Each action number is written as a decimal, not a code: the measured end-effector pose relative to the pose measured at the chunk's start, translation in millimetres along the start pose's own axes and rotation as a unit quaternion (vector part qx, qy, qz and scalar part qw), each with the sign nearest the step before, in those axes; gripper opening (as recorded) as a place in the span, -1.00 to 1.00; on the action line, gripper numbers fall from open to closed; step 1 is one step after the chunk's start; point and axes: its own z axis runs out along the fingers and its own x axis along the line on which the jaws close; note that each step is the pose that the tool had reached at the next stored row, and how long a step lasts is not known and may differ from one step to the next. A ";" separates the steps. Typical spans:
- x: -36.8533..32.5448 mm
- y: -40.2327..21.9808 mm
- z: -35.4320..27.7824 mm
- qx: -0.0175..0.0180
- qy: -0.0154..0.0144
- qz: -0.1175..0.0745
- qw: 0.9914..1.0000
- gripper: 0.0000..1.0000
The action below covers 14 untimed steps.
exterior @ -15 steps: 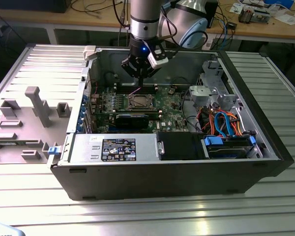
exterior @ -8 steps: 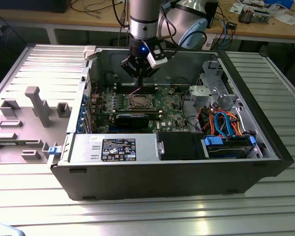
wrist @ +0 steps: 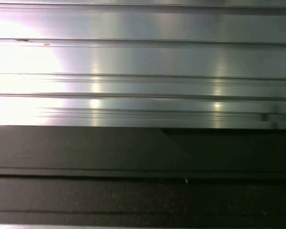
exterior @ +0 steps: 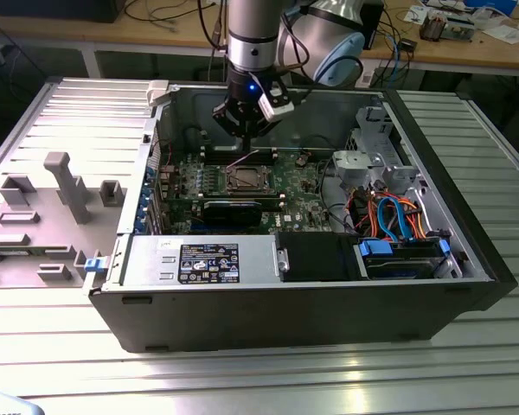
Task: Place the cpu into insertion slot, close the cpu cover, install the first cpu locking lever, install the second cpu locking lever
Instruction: 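Install the first cpu locking lever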
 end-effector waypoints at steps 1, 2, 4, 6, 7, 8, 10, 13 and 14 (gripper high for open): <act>-0.2 0.0 0.9 0.000 0.000 0.000 1.000 -0.79; -0.4 0.0 1.6 0.000 0.000 0.000 1.000 -0.79; -1.0 0.0 3.6 0.000 0.000 0.000 1.000 -0.79; -1.3 0.0 4.7 0.000 0.000 0.000 1.000 -0.79; -1.5 0.1 5.7 0.000 0.000 0.000 1.000 -0.79; -1.6 0.1 6.3 0.000 0.000 0.000 1.000 -0.79; -1.8 0.1 8.4 0.000 0.000 0.000 1.000 -0.79; -2.0 0.1 10.2 0.000 0.000 0.000 1.000 -0.79; -2.1 0.1 10.7 0.000 0.000 0.000 1.000 -0.79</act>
